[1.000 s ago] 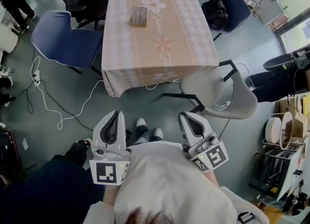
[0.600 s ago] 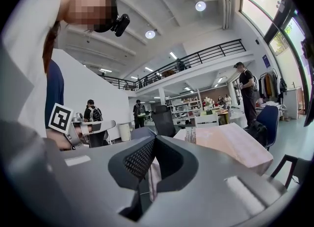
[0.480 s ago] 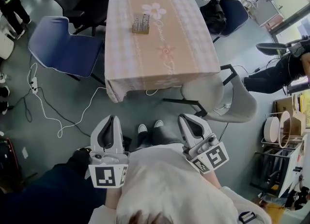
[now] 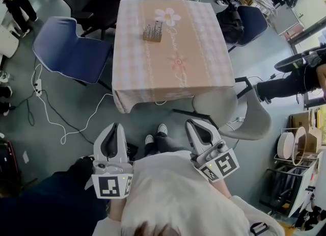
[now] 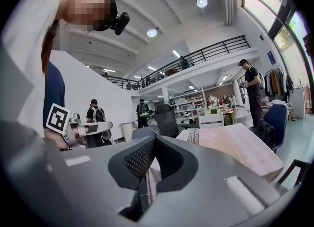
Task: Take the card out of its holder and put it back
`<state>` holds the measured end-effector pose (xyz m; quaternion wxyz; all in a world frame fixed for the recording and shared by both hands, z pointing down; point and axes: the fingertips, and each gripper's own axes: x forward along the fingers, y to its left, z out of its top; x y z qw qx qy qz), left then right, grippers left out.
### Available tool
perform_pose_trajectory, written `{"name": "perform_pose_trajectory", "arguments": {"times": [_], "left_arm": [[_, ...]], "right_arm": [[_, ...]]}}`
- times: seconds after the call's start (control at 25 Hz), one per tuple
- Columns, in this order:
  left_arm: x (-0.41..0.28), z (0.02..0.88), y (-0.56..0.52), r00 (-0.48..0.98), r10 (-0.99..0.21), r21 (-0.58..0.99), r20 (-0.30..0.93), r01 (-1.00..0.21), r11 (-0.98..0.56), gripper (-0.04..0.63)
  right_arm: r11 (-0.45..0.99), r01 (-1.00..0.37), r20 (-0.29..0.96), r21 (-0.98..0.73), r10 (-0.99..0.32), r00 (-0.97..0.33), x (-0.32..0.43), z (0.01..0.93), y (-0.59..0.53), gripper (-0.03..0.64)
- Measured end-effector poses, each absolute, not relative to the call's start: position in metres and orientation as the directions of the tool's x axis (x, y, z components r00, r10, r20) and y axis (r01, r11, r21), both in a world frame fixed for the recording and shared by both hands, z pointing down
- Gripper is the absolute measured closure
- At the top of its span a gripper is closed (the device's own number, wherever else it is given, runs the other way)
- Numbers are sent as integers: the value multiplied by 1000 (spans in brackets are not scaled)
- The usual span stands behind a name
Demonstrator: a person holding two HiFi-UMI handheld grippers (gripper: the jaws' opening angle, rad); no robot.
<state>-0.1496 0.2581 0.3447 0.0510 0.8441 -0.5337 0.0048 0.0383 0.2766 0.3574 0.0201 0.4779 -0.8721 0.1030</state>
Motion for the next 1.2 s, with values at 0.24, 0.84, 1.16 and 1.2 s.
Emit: {"name": "perform_pose_trajectory", "arguments": {"times": [0.24,0.84,1.16,1.2], "left_arm": [[-136,344,238,422,-903,70,77,-906,-418,595],[-87,332,200,429,-901,10,59,-903,-429,595],[-77,333,194,396,-916,-5,54,-918,-397,595],[-76,336,195,396,-916,-3,62,-918,-397,595]], "right_arm": [[531,-831,142,-168,-821,-553,53,358,252,618],[517,-835,107,-188,-834,-541,107,361,222,618],[530,-826,113,-191,-824,-555,129,370,216,618],[526,-828,114,-193,-827,-551,131,371,216,618]]}}
